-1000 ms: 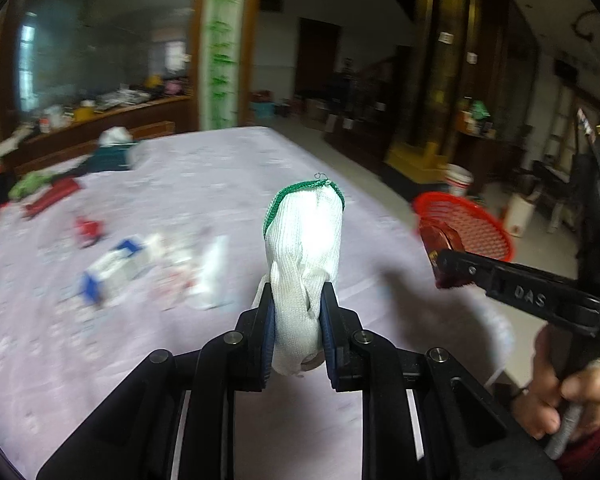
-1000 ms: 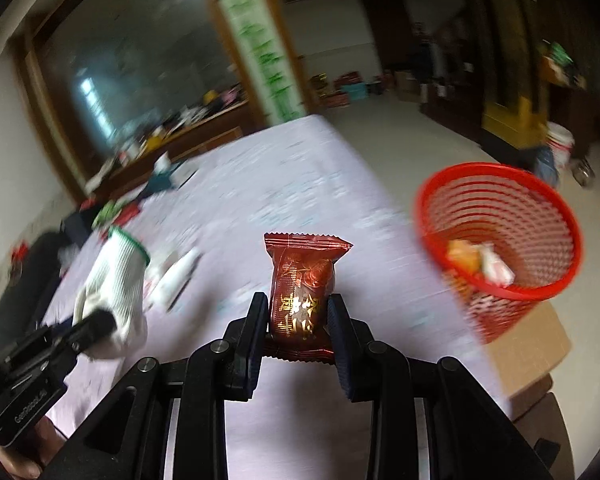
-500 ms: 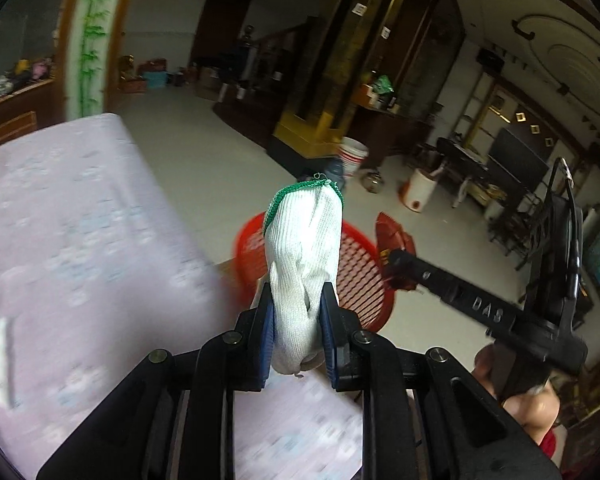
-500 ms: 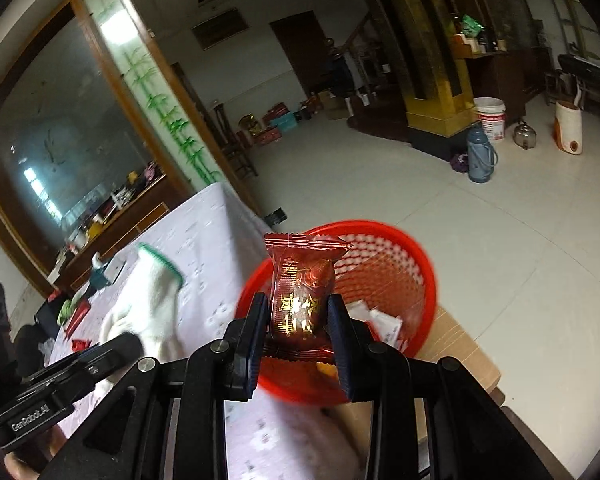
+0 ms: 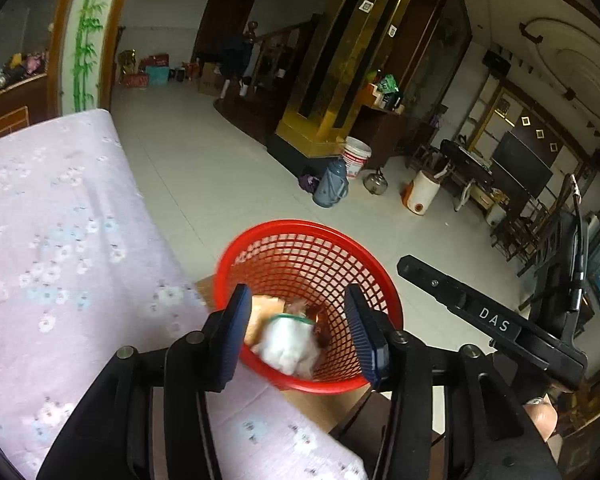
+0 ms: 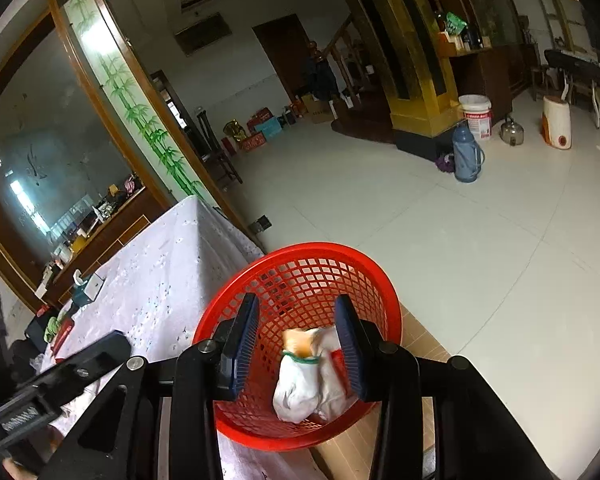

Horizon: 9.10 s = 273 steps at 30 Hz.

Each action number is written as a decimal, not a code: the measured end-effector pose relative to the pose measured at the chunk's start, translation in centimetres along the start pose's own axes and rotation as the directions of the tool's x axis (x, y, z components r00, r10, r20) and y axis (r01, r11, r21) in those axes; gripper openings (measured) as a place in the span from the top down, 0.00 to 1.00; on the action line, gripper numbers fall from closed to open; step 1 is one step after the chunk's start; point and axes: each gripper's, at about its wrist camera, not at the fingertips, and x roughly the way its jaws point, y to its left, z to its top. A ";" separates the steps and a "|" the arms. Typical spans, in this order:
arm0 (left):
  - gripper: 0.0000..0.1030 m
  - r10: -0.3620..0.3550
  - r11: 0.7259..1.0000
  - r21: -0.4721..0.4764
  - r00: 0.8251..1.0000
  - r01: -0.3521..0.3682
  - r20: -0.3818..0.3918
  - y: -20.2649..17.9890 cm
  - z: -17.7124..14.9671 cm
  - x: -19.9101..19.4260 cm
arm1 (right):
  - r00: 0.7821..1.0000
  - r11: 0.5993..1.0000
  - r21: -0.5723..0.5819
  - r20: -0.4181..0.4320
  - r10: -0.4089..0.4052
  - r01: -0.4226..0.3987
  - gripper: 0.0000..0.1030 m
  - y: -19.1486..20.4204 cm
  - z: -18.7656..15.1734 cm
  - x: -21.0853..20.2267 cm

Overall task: Collect trash
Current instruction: 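Carry the glove and red packet to the wastebasket and open both tools, then move both open tools back over the table, then close the left tool on the blue-white medicine box, then grasp the white spray bottle with the right tool while the left tool holds the medicine box, then hold the medicine box and spray bottle above the table with both tools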

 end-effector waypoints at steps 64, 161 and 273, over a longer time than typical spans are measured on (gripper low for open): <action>0.65 0.513 0.805 -0.274 0.849 -0.527 -0.126 34.5 -10.9 -16.8 | 0.825 0.881 -0.252 -0.518 0.228 -0.401 0.56 31.7 -16.0 10.1; 0.64 0.725 0.675 -0.253 0.686 -0.693 0.056 26.3 -15.4 -20.6 | 0.837 0.787 -0.488 -0.543 0.063 -0.376 0.67 36.2 -22.0 11.3; 0.68 0.800 0.598 -0.230 0.591 -0.768 0.104 23.7 -13.8 -22.9 | 0.892 0.810 -0.437 -0.396 0.218 -0.392 0.68 32.9 -18.8 4.0</action>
